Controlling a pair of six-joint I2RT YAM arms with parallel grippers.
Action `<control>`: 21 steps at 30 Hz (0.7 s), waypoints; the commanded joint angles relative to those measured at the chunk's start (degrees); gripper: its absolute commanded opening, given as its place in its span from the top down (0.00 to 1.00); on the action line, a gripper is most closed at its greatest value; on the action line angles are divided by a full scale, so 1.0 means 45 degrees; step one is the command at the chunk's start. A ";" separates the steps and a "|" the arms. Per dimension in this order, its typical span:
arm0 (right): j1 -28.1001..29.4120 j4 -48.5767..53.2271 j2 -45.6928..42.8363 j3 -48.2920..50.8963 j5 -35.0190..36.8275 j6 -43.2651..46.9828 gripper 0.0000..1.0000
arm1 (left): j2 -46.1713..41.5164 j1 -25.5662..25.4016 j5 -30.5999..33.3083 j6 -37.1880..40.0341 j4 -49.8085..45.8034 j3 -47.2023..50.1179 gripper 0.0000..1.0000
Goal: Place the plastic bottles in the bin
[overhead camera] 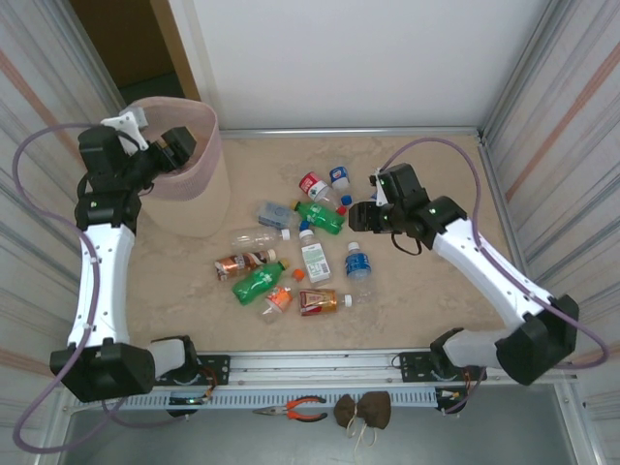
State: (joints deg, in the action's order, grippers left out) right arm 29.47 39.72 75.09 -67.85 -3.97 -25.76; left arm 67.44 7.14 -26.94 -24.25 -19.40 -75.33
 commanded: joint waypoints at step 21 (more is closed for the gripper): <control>-0.0827 0.0884 0.6893 -0.2000 -0.1493 0.0664 0.47 | -0.3373 0.0089 -0.3577 0.1825 0.0672 0.2572 0.23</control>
State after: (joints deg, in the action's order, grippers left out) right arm 25.85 42.92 104.12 -75.11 -10.37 -24.47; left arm 53.32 7.14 -41.01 -16.29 -18.09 -64.62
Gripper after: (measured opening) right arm 0.537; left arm 0.768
